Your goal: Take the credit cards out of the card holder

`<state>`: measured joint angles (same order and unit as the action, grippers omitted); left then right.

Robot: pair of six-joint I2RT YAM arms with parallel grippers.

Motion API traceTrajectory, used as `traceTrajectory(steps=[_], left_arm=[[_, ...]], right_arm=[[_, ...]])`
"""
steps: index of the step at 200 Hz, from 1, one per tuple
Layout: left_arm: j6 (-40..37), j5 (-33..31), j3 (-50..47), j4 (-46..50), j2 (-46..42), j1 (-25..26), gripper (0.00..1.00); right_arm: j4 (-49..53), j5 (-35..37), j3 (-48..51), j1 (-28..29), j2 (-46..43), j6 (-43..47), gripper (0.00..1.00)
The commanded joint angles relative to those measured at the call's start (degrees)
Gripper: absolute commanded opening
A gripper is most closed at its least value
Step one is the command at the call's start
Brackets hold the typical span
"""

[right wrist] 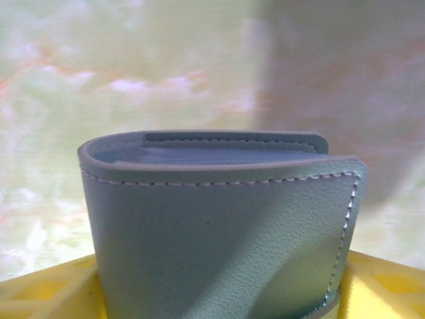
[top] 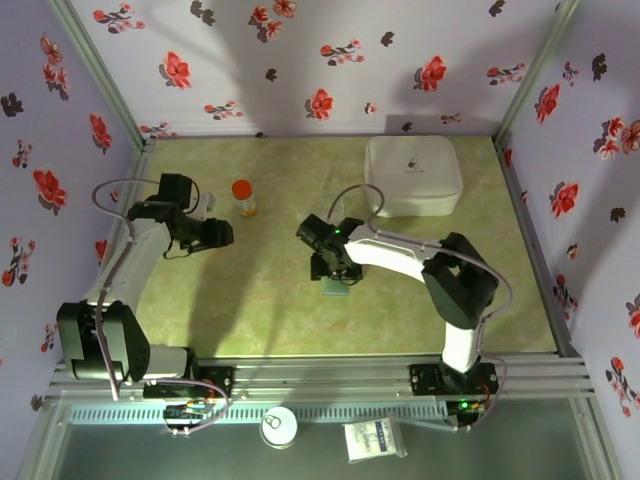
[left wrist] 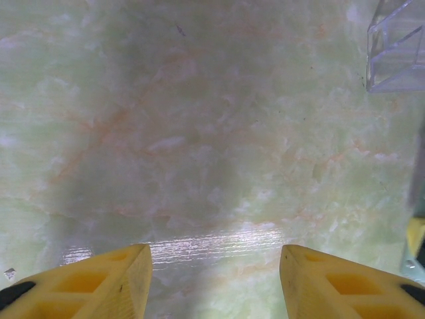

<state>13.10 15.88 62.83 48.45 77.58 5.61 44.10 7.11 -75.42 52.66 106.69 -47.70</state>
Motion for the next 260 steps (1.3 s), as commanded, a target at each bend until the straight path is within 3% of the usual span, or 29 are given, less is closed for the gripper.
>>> traceTrajectory(steps=[1, 89, 157, 195, 220, 260], left_arm=[[-0.71, 1.51, -0.6, 0.33, -1.2, -0.51, 0.53], [-0.64, 2.18, -0.95, 0.03, -0.76, 0.03, 0.53], [0.26, 2.31, -0.47, 0.8, 1.31, 4.2, 0.53], [8.71, 4.28, -1.06, -2.71, 1.4, 12.1, 0.52], [16.57, 6.49, -4.4, -11.7, 2.29, 17.18, 0.48], [28.17, 7.43, -13.78, -27.91, 3.97, 21.09, 0.34]], right_arm=[[3.46, 2.24, -4.88, 2.54, 3.46, -2.25, 0.76], [0.79, 1.58, -6.75, 4.8, 9.66, -5.19, 0.8], [0.29, 2.45, -4.37, 5.04, 2.87, -4.68, 0.87], [-0.11, 3.54, -0.54, 4.99, -2.87, -3.67, 0.85], [-0.27, 2.79, 1.03, 4.8, -4.58, -2.48, 0.82], [-0.96, 2.53, 2.75, 4.74, -5.0, -0.32, 0.66]])
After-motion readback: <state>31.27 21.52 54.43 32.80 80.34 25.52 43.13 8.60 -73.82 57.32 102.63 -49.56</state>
